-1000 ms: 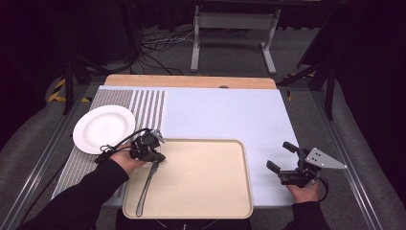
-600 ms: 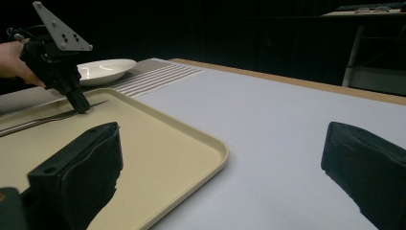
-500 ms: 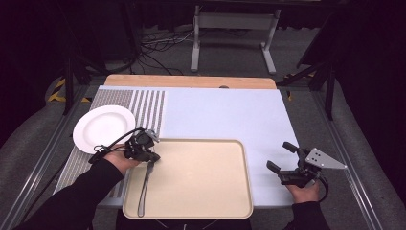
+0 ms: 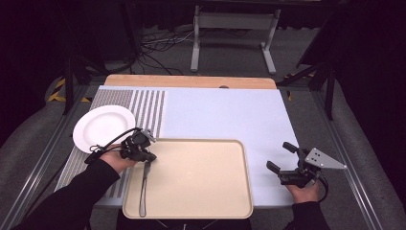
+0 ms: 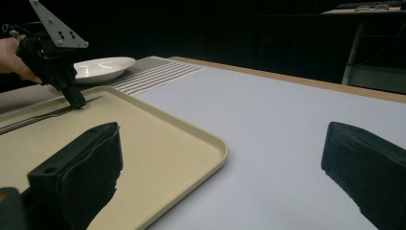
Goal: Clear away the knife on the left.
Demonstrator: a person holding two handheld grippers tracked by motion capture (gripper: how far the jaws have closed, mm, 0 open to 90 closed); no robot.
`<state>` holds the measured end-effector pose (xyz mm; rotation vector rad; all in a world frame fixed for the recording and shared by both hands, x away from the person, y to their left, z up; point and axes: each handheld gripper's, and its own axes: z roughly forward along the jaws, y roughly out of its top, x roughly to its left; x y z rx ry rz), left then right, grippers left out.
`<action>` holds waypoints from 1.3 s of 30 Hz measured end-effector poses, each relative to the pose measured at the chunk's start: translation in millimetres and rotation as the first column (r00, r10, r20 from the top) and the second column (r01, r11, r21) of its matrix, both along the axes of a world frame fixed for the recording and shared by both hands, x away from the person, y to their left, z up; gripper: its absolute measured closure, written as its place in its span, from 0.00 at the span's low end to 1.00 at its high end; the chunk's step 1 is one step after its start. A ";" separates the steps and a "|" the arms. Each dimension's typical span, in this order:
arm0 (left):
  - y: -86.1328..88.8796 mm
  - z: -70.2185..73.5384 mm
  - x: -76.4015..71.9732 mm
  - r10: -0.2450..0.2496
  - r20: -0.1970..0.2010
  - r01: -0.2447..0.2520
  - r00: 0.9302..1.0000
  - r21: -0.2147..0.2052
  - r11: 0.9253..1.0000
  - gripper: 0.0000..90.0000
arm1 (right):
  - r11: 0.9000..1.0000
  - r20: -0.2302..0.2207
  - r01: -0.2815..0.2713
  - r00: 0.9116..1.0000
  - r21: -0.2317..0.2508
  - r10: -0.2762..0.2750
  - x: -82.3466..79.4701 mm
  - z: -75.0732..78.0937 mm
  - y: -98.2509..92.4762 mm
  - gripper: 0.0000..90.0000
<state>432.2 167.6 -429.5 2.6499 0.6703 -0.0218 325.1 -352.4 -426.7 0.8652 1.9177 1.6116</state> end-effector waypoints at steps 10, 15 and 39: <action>17.3 25.8 -1.9 0.062 0.008 -0.060 0.998 -0.196 0.979 0.43 | 1.000 0.000 -0.005 1.000 0.003 0.005 0.9 -0.1 1.0 0.01; 25.1 39.6 -7.5 0.072 0.048 -0.056 0.996 -0.274 0.960 0.23 | 1.000 -0.002 -0.003 1.000 0.001 0.003 1.4 0.3 2.0 0.01; 61.8 64.1 -34.6 0.117 0.234 0.010 0.965 -0.481 0.877 0.04 | 1.000 -0.008 -0.002 1.000 0.003 0.002 0.9 -0.8 1.7 0.01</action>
